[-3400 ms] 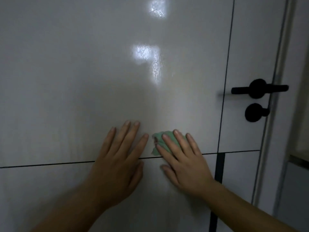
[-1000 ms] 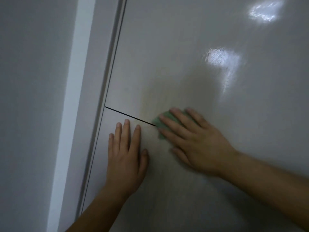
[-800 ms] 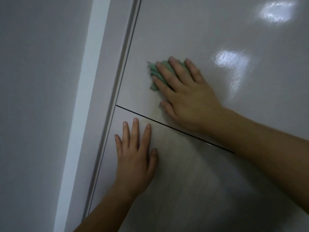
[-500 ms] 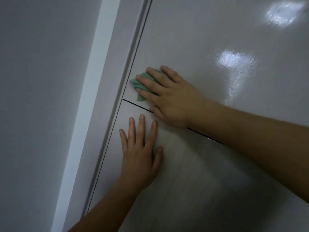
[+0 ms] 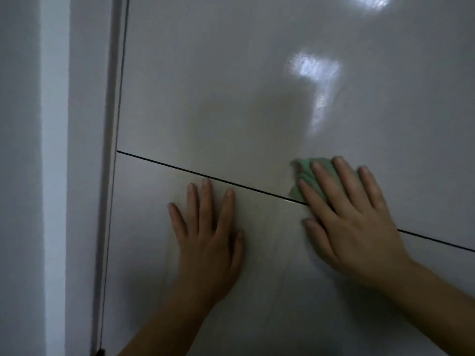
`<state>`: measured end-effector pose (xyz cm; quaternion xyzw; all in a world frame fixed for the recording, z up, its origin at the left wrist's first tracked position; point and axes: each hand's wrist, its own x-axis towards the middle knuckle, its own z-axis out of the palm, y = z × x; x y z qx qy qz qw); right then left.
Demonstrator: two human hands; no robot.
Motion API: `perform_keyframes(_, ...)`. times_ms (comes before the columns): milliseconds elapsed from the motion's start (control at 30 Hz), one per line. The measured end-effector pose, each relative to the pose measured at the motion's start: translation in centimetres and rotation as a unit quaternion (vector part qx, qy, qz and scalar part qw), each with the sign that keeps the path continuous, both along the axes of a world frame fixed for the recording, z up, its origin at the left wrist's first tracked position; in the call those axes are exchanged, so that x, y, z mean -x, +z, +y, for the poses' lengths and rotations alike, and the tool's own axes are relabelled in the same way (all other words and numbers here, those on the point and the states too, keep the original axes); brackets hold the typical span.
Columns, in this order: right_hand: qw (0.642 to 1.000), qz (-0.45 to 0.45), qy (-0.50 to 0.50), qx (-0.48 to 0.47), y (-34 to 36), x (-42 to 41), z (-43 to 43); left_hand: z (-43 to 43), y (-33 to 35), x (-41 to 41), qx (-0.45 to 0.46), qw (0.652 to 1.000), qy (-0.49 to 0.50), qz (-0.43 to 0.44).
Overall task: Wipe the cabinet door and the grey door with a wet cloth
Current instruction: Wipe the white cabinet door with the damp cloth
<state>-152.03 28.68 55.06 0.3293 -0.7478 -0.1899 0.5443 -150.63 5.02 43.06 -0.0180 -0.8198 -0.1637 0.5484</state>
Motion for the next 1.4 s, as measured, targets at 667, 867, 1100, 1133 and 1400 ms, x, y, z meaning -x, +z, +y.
perform_keyframes(667,0.869,0.003,-0.046,0.492,-3.6,0.6,12.2,15.0,-1.1,-0.8,0.225,0.966,-0.122,0.027)
perform_keyframes(867,0.935,-0.023,-0.067,0.348,-9.4,0.1,19.0,19.1,-1.5,-1.0,0.227,0.966,-0.124,0.023)
perform_keyframes(1100,0.869,-0.024,-0.057,0.492,-11.2,0.4,21.6,23.9,-1.7,-0.5,0.262,0.955,-0.135,-0.001)
perform_keyframes(1133,0.893,-0.029,-0.056,0.446,-12.4,0.3,21.4,24.2,-1.8,-0.5,0.258,0.957,-0.130,0.001)
perform_keyframes(1400,0.858,-0.008,-0.094,0.505,-11.3,0.6,28.6,25.1,-2.2,0.0,0.244,0.962,-0.124,0.002)
